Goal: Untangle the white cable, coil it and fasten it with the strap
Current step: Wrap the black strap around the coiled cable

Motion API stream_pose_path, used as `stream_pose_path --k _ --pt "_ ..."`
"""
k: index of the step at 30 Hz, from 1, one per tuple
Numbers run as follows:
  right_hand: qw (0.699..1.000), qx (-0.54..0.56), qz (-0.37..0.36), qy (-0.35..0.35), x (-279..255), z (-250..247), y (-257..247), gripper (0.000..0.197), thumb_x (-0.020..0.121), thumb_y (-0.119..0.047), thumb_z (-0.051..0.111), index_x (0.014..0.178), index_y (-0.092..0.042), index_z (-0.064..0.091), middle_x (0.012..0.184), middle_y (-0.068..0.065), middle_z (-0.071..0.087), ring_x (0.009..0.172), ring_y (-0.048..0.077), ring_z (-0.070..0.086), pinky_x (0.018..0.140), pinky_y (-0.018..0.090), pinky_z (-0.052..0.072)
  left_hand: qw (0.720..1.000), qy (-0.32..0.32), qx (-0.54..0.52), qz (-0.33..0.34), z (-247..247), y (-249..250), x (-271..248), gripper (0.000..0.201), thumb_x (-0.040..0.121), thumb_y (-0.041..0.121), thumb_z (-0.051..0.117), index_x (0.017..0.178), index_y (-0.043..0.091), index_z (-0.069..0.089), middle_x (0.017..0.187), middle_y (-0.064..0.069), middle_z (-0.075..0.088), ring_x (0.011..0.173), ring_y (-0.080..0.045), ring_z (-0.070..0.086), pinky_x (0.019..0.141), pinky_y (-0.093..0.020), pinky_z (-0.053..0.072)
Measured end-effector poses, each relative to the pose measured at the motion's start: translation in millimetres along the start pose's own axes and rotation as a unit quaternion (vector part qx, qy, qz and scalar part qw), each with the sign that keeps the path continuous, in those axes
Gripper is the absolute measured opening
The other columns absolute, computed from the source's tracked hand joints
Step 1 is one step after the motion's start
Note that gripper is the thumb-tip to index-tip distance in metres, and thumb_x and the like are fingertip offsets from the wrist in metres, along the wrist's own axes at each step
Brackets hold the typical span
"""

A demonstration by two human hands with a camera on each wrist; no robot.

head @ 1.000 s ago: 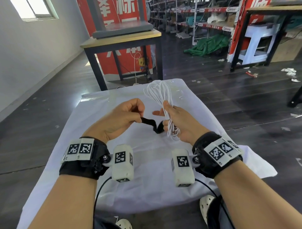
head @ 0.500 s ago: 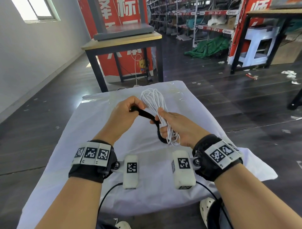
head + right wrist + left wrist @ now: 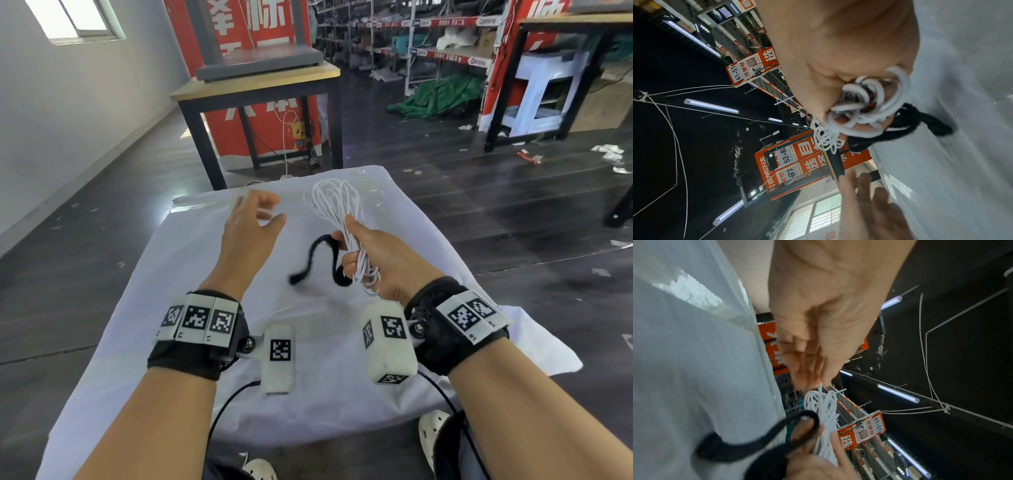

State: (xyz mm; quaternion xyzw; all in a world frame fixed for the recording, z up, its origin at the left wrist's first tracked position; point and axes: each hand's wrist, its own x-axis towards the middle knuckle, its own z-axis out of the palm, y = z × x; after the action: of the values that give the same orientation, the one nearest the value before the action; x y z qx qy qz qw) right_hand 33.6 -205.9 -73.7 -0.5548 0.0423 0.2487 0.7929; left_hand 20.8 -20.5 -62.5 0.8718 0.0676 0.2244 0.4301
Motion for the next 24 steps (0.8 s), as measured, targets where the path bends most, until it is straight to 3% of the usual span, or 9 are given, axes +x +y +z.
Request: stream_pose_path --k 1,3,5,7,11,15,16,21,24 --pt "1.000 0.020 -0.001 0.008 1.3 -0.1 0.5 0.036 0.098 -0.039 0.048 0.090 -0.007 0.060 0.042 -0.001 0.040 0.034 0.008 0.037 0.034 0.017 0.036 0.998 -0.047 -0.034 -0.023 -0.9 3.5 -1.2 0.012 0.092 0.021 0.059 0.104 0.019 0.062 0.105 0.005 0.065 0.086 -0.008 0.064 0.082 -0.029 0.050" --pt "0.999 0.048 0.002 0.023 3.6 -1.2 1.0 0.035 0.097 -0.040 0.050 0.088 -0.008 0.061 0.043 0.000 0.042 0.034 0.009 0.039 0.034 0.017 0.037 0.980 -0.177 -0.060 -0.068 0.6 10.4 -6.7 0.017 0.094 0.031 0.057 0.097 0.017 0.067 0.091 0.004 0.071 0.073 -0.007 0.066 0.071 -0.024 0.051" --pt "0.998 0.059 0.007 0.025 4.7 -1.8 0.8 0.034 0.097 -0.040 0.050 0.088 -0.008 0.060 0.041 0.000 0.043 0.033 0.009 0.039 0.034 0.018 0.037 0.961 -0.264 -0.034 -0.079 5.7 13.4 -11.1 0.025 0.093 0.038 0.057 0.098 0.017 0.070 0.091 0.005 0.073 0.075 -0.007 0.067 0.068 -0.020 0.051" --pt "0.998 0.064 0.010 0.018 5.1 -1.0 1.2 0.034 0.098 -0.039 0.049 0.089 -0.007 0.059 0.041 0.000 0.042 0.032 0.009 0.039 0.034 0.018 0.036 0.953 -0.294 -0.007 -0.067 12.6 13.5 -14.7 0.025 0.090 0.039 0.062 0.099 0.019 0.070 0.091 0.006 0.073 0.077 -0.005 0.068 0.064 -0.017 0.049" --pt "0.997 0.071 0.009 -0.002 5.9 0.4 3.9 0.036 0.098 -0.039 0.048 0.091 -0.006 0.060 0.048 0.001 0.040 0.034 0.007 0.037 0.036 0.016 0.035 0.962 -0.265 -0.024 -0.062 21.8 9.9 -16.2 0.013 0.090 0.027 0.064 0.095 0.017 0.071 0.089 0.001 0.073 0.074 -0.004 0.068 0.060 -0.017 0.050" --pt "0.998 0.059 0.010 -0.011 7.4 -0.7 4.2 0.036 0.098 -0.040 0.047 0.087 -0.009 0.062 0.084 0.007 0.043 0.037 0.006 0.036 0.037 0.016 0.032 0.971 -0.203 -0.092 -0.093 22.7 9.6 -15.0 0.013 0.091 0.018 0.063 0.090 0.010 0.073 0.081 -0.004 0.073 0.064 -0.004 0.067 0.062 -0.013 0.052" --pt "0.998 0.055 0.011 -0.013 7.2 -0.7 4.0 0.036 0.098 -0.040 0.047 0.087 -0.009 0.062 0.087 0.007 0.043 0.037 0.006 0.036 0.038 0.016 0.031 0.970 -0.194 -0.107 -0.100 22.3 10.0 -15.0 0.012 0.091 0.017 0.063 0.089 0.010 0.073 0.080 -0.003 0.072 0.063 -0.003 0.067 0.063 -0.013 0.052" --pt "0.999 0.021 0.022 -0.017 3.0 1.8 2.1 0.036 0.097 -0.042 0.049 0.089 -0.009 0.062 0.052 0.000 0.040 0.037 0.007 0.038 0.036 0.016 0.036 0.957 -0.178 -0.173 -0.149 22.4 13.0 -17.6 0.009 0.091 0.012 0.063 0.087 0.009 0.071 0.071 -0.002 0.069 0.054 -0.002 0.063 0.061 -0.013 0.052" --pt "1.000 0.011 0.022 -0.016 1.9 3.0 0.5 0.036 0.096 -0.043 0.050 0.090 -0.009 0.062 0.050 0.000 0.041 0.039 0.008 0.039 0.038 0.017 0.038 0.947 -0.183 -0.201 -0.172 22.7 14.1 -18.4 0.010 0.091 0.011 0.063 0.092 0.004 0.070 0.073 -0.005 0.068 0.051 -0.001 0.061 0.059 -0.012 0.051"
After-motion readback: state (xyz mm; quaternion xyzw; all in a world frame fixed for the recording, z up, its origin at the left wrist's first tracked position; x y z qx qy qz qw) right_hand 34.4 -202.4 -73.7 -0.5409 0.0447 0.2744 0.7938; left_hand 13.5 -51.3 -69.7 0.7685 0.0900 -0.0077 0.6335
